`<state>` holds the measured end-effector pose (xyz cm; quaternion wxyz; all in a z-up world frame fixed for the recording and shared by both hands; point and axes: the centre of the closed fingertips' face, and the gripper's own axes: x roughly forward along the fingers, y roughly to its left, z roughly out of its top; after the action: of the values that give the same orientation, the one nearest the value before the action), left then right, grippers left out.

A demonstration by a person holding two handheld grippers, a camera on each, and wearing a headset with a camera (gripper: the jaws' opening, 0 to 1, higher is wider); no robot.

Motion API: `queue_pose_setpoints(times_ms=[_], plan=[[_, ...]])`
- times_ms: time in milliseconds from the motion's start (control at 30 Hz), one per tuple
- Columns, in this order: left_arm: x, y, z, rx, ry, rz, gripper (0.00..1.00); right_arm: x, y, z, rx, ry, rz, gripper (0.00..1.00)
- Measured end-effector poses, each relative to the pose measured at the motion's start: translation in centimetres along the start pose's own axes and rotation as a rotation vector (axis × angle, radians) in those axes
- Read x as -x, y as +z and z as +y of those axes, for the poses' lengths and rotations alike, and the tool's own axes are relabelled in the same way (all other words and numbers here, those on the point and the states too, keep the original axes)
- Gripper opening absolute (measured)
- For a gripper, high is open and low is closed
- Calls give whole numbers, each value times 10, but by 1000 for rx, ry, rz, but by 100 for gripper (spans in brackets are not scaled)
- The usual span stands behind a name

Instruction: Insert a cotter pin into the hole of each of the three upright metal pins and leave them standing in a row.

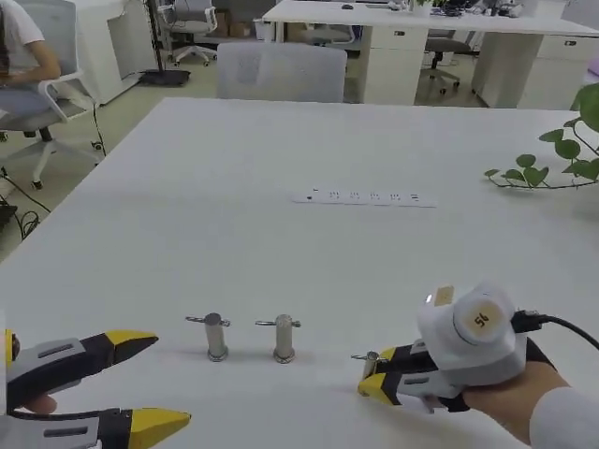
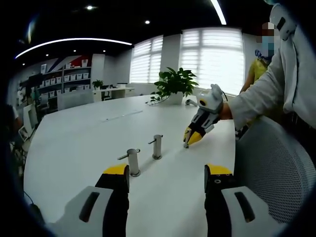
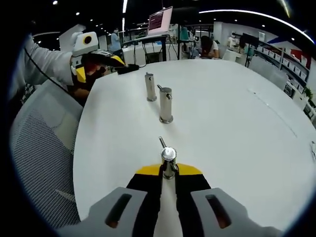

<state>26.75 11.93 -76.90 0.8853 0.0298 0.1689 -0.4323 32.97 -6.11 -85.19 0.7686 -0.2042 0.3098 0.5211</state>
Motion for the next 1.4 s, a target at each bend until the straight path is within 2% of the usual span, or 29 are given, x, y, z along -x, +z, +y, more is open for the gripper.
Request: queue_pose_setpoints(times_ms=[300, 867, 1067, 1400], plan=[[3, -4, 0, 5, 8, 12, 61, -2, 3, -5, 55, 16, 10, 10], [11, -9, -3, 10, 24, 27, 61, -10, 15, -28, 71, 20, 11, 9], [13, -10, -4, 14, 31, 29, 60, -13, 15, -32, 78, 25, 21, 9], [15, -9, -1, 19, 41, 29, 60, -17, 17, -32, 55, 55, 0, 10]])
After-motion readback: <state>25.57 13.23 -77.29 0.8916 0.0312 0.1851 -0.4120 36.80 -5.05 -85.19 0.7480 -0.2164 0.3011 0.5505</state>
